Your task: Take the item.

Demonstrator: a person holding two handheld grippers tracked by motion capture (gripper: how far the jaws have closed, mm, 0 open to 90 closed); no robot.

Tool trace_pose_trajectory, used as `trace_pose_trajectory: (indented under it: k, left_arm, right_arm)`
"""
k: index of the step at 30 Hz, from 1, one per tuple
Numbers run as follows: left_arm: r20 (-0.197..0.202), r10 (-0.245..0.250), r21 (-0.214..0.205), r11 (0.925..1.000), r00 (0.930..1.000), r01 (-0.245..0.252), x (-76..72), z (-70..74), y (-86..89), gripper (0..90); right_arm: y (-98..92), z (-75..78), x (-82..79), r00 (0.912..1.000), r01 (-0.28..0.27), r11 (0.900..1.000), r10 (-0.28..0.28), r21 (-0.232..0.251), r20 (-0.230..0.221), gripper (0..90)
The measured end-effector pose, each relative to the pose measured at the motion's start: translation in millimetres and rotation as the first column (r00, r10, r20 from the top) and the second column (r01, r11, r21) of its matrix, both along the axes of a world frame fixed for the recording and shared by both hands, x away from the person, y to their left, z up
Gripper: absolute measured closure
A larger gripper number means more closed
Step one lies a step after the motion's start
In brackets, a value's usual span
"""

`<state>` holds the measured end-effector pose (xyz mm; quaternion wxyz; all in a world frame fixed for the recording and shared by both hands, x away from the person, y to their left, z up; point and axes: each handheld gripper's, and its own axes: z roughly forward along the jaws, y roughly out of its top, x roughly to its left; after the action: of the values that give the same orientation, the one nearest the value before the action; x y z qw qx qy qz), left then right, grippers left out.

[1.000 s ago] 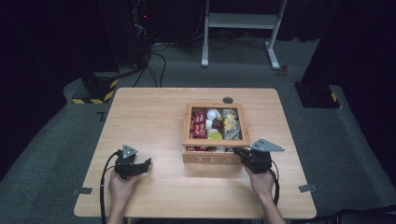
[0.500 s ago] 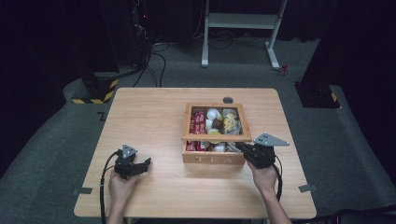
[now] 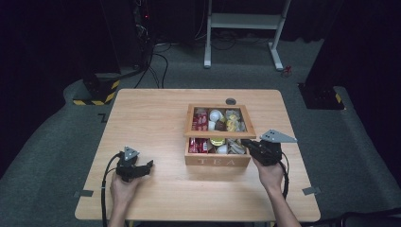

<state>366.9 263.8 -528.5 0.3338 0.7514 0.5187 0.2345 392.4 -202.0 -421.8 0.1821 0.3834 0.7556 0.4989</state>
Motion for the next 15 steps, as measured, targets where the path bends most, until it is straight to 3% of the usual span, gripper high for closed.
trace_pose_trajectory:
  k: [15]
  left_arm:
    - [-0.001, -0.002, 0.001, 1.0000, 1.0000, 0.002, 0.1, -0.1, -0.6, 22.6]
  right_arm:
    - [-3.7, 17.5, 9.0, 0.9999, 0.009, 0.9999, -0.009, 0.007, 0.013, 90.0]
